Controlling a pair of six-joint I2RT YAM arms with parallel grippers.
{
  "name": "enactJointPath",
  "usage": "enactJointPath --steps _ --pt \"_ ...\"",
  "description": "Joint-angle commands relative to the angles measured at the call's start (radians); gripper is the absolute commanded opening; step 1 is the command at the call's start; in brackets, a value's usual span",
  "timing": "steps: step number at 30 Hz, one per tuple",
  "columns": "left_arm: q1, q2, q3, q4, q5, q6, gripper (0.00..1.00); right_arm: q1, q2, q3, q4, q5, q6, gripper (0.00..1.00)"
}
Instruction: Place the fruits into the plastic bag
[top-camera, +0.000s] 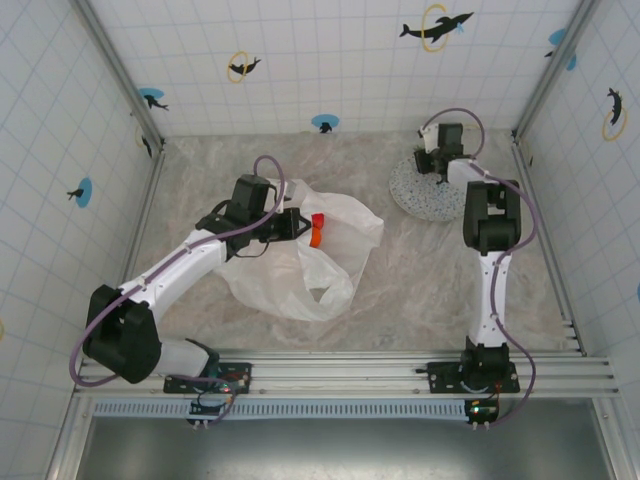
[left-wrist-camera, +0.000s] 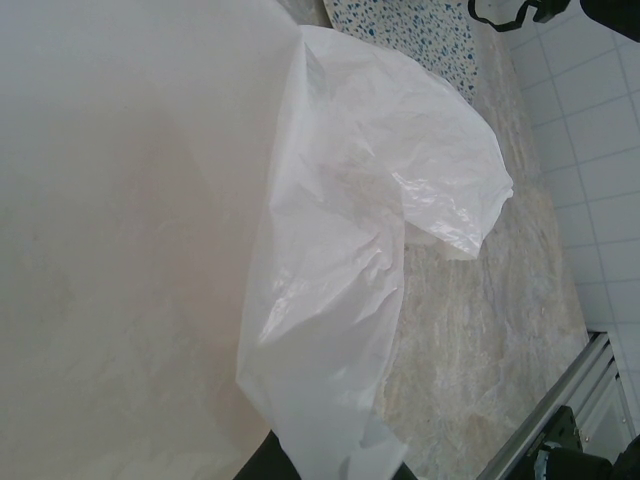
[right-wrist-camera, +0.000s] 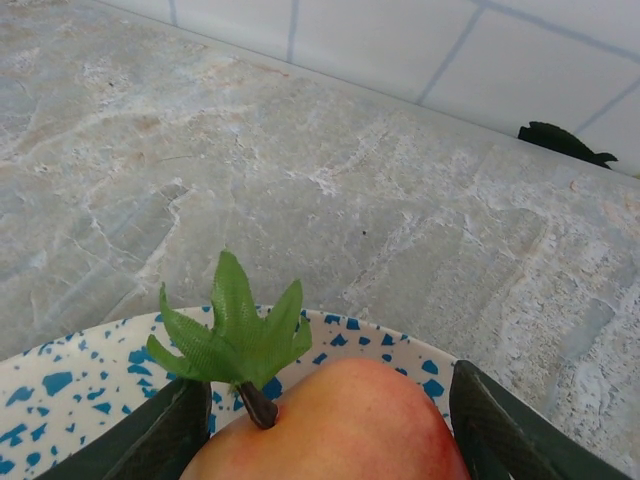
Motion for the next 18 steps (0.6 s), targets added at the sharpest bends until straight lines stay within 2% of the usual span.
enactJointPath --steps 1,10,14,18 --pt "0.007 -0.026 0.003 -0.003 0.02 -0.02 0.0 -0.004 -0.056 -0.043 -0.045 -0.018 0.015 0.53" --pt "0.006 -0.046 -0.007 0.009 0.018 -0.033 0.0 -0.007 -0.252 -0.232 -0.024 -0.067 0.117 0.48" --pt "0.006 -0.05 -0.007 0.014 0.018 -0.047 0.0 -0.007 -0.407 -0.422 0.029 -0.131 0.22 0.46" --pt "0.006 -0.058 -0.036 0.019 0.048 -0.064 0.0 0.015 -0.64 -0.679 0.137 -0.243 0.334 0.44"
